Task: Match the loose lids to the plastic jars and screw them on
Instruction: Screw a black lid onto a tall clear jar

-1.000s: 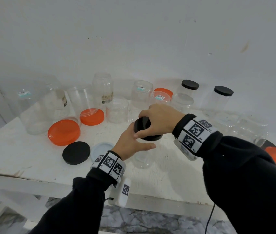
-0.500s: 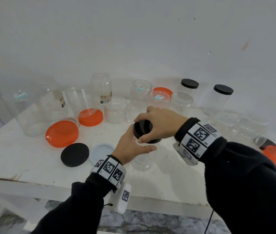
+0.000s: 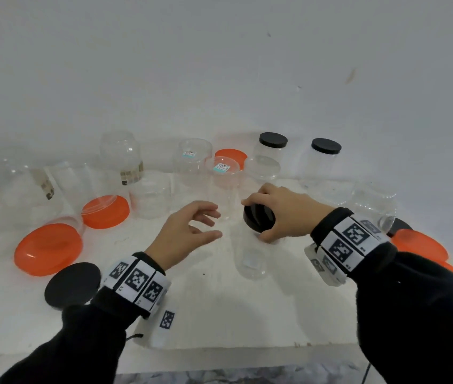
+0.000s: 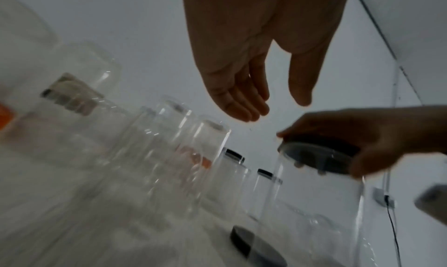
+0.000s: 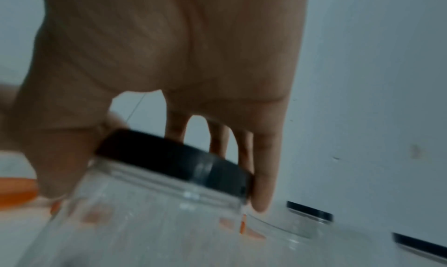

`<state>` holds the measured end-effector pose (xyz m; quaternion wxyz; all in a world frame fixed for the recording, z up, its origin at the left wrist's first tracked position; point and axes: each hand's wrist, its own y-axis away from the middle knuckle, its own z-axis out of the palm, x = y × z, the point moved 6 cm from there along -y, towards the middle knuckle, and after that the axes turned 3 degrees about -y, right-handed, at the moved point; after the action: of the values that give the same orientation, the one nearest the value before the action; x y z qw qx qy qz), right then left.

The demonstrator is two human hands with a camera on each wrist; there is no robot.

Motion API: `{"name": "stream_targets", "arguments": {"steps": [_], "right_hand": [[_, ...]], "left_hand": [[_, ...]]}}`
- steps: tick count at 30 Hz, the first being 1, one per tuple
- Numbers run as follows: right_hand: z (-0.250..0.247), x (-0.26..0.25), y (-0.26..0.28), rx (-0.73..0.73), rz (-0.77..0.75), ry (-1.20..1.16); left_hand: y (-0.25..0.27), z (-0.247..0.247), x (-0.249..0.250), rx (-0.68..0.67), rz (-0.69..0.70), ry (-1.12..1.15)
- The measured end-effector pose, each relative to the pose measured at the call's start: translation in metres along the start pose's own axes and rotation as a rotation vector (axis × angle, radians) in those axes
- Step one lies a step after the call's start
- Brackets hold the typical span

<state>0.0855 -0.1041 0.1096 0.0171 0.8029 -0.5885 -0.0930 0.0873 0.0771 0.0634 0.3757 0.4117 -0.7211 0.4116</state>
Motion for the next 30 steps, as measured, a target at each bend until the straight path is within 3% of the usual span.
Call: {"name": "stream_targets", "arguments": {"steps": [5, 9, 16, 21, 24, 30], "right_hand": [[-0.001, 0.04, 0.003, 0.058, 0.02, -0.094], [-0.016, 0.066, 0.006, 0.111, -0.022, -0.229], [-0.055, 0.119, 0.003, 0.225, -0.054, -0.268], [-0.088, 0.172, 0.002, 0.456, -0.026, -0.352], [-0.1, 0.203, -0.007, 0.569, -0.007, -0.38], [-0.096, 0.247, -0.045, 0.477, -0.037, -0.342]], "left_hand": [[-0.052, 0.0, 0.024, 0.205, 0.15, -0.127], [-0.097, 0.011, 0.029, 0.261, 0.244, -0.352], [-0.157, 0.026, 0.004, 0.289, 0.1, -0.715], [-0.167, 0.039, -0.017, 0.232, -0.046, -0.804], [-0.166, 0.044, -0.022, 0.234, -0.048, -0.918], [-0.166, 0.045, -0.023, 0.262, -0.008, -0.965]]}}
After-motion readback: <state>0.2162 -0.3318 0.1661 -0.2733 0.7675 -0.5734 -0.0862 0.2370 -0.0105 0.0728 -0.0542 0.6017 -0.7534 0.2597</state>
